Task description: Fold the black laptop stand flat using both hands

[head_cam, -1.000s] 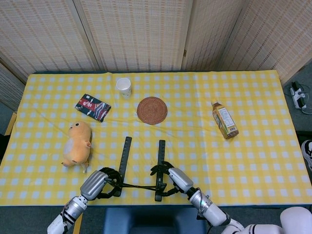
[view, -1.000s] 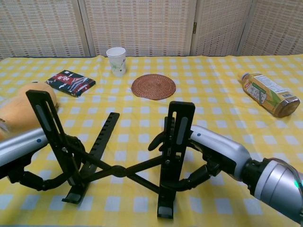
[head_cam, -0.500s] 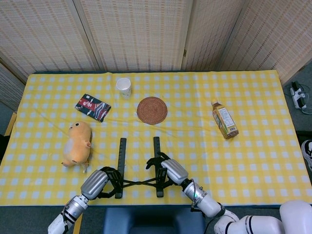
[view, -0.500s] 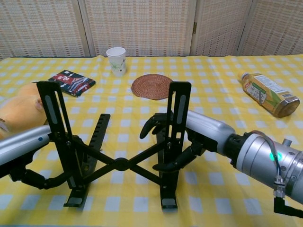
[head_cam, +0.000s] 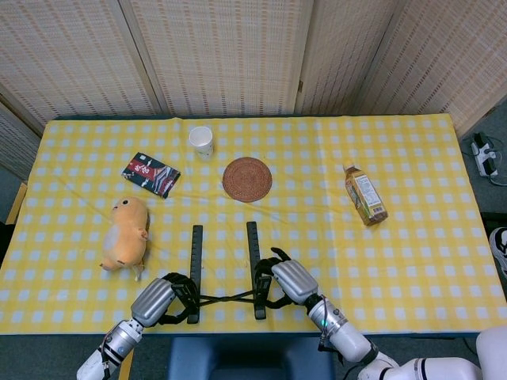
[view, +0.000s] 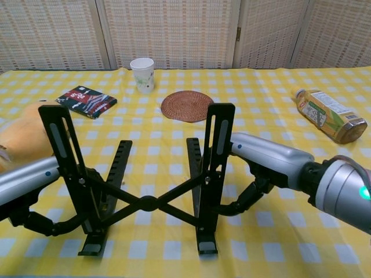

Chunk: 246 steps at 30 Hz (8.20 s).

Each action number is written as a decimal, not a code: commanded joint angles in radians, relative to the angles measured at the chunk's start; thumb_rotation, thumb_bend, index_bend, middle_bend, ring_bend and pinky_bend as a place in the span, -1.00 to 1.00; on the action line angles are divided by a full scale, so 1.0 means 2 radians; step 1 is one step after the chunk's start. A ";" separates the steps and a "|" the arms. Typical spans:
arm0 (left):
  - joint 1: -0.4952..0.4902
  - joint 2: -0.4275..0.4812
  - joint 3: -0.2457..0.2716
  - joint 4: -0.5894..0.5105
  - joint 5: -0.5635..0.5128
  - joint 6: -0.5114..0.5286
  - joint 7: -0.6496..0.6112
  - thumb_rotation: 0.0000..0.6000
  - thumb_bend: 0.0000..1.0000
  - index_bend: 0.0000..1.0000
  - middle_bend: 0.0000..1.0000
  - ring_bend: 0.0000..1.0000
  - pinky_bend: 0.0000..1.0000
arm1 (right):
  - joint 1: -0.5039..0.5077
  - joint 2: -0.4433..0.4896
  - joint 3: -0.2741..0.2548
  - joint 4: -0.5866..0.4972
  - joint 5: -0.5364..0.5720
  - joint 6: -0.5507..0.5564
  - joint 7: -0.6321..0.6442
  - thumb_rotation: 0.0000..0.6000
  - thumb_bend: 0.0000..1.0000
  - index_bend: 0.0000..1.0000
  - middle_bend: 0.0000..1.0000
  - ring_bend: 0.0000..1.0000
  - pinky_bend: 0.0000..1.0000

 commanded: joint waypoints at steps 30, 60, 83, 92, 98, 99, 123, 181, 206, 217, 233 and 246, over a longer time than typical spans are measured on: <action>0.002 -0.003 0.001 0.009 0.001 0.001 -0.007 1.00 -0.02 0.19 -0.13 -0.37 -0.44 | -0.005 -0.016 -0.008 0.020 0.002 -0.017 0.017 1.00 -0.47 0.08 -0.37 -0.48 -0.89; -0.014 0.008 -0.013 -0.003 -0.009 -0.013 -0.018 1.00 -0.02 0.19 -0.13 -0.38 -0.45 | -0.008 -0.027 -0.015 0.018 -0.023 -0.011 0.008 1.00 0.08 0.22 -0.33 -0.45 -0.89; -0.014 0.024 0.002 -0.021 0.009 -0.008 -0.007 1.00 -0.18 -0.50 -0.47 -0.70 -0.59 | 0.002 0.028 -0.013 -0.047 -0.070 -0.016 0.034 1.00 0.08 -0.92 -0.67 -0.70 -1.00; -0.008 0.035 0.003 -0.035 0.018 0.013 -0.017 1.00 -0.22 -0.52 -0.48 -0.71 -0.59 | 0.002 0.038 -0.014 -0.059 -0.091 -0.007 0.051 1.00 0.08 -0.92 -0.67 -0.70 -1.00; 0.004 0.053 -0.002 -0.048 0.029 0.050 -0.027 1.00 -0.23 -0.58 -0.53 -0.76 -0.59 | -0.001 0.033 -0.004 -0.051 -0.092 0.008 0.055 1.00 0.08 -0.92 -0.67 -0.70 -1.00; 0.007 0.055 -0.001 -0.048 0.030 0.055 -0.028 1.00 -0.23 -0.59 -0.54 -0.77 -0.60 | -0.001 0.032 -0.001 -0.049 -0.091 0.010 0.057 1.00 0.08 -0.92 -0.67 -0.70 -1.00; 0.026 0.101 -0.037 -0.044 0.027 0.113 -0.038 1.00 -0.23 -0.67 -0.62 -0.85 -0.66 | 0.001 -0.004 0.091 0.021 -0.019 0.059 0.085 1.00 0.08 -1.00 -1.00 -0.92 -1.00; -0.188 -0.075 -0.097 0.310 -0.072 -0.153 0.155 1.00 -0.59 -1.00 -1.00 -1.00 -1.00 | 0.065 -0.082 0.000 0.307 -0.264 0.098 -0.105 1.00 -0.63 -0.26 0.00 -0.08 -0.22; -0.197 -0.098 -0.090 0.335 -0.086 -0.156 0.127 1.00 -0.60 -1.00 -1.00 -1.00 -1.00 | 0.087 -0.193 -0.027 0.502 -0.294 0.133 -0.066 1.00 -0.70 -0.19 0.13 0.05 -0.17; -0.196 -0.102 -0.085 0.336 -0.087 -0.156 0.109 1.00 -0.60 -1.00 -1.00 -1.00 -1.00 | 0.092 -0.212 -0.038 0.532 -0.299 0.146 -0.053 1.00 -0.70 -0.19 0.13 0.05 -0.17; -0.195 -0.104 -0.081 0.330 -0.087 -0.155 0.079 1.00 -0.60 -1.00 -1.00 -1.00 -1.00 | 0.094 -0.224 -0.046 0.554 -0.297 0.155 -0.046 1.00 -0.70 -0.19 0.13 0.06 -0.17; -0.195 -0.100 -0.080 0.314 -0.088 -0.154 0.070 1.00 -0.60 -1.00 -1.00 -1.00 -1.00 | 0.098 -0.241 -0.050 0.567 -0.301 0.171 -0.039 1.00 -0.70 -0.19 0.13 0.05 -0.17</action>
